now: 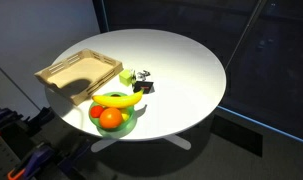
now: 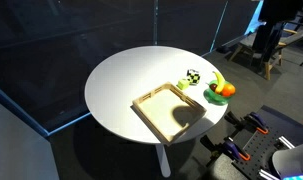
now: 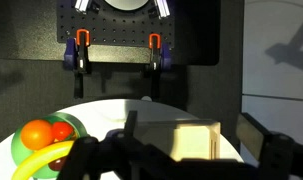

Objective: Put the banana on the table and then put it in the crate

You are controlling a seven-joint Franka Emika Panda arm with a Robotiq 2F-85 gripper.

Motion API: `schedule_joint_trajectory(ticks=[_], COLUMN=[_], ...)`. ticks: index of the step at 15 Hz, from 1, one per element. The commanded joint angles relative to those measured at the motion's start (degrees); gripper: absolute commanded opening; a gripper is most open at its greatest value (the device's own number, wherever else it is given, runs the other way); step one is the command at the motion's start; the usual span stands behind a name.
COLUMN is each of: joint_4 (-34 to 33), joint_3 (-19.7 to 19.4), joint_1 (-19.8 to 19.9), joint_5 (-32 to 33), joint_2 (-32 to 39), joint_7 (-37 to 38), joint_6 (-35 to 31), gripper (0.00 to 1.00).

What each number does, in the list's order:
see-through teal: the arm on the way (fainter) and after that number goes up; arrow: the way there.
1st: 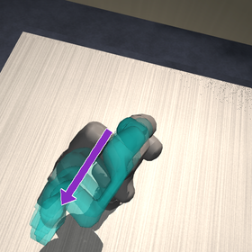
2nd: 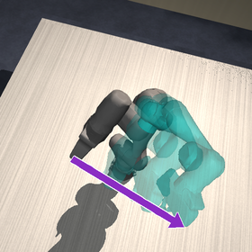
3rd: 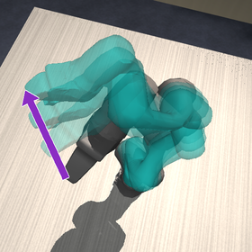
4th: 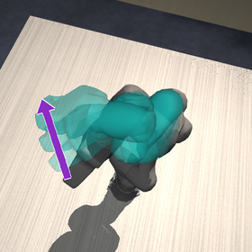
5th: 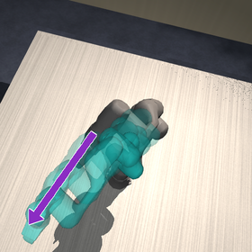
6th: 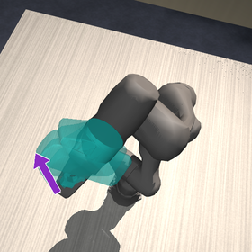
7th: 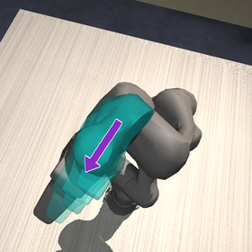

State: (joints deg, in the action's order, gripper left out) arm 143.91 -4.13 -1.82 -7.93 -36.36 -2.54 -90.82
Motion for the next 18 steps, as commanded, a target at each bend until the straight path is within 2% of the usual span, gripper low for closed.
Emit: schedule_joint_trajectory(ticks=[1,11,15,18], joint_4=[-0.15,-1.25,-1.27,-0.96], joint_3=[0.8,0.99,1.22,1.46], joint_1=[0.99,2.29,4.04,6.17], joint_5=[-0.35,0.57,1.65,3.6], joint_2=[0.04,0.86,1.04,1.09], joint_7=[-0.46,0.69,1.96,4.61], joint_6=[0.15,-1.78,-5.89,-12.46], gripper=[1.0,1.0,1.0,1.0])
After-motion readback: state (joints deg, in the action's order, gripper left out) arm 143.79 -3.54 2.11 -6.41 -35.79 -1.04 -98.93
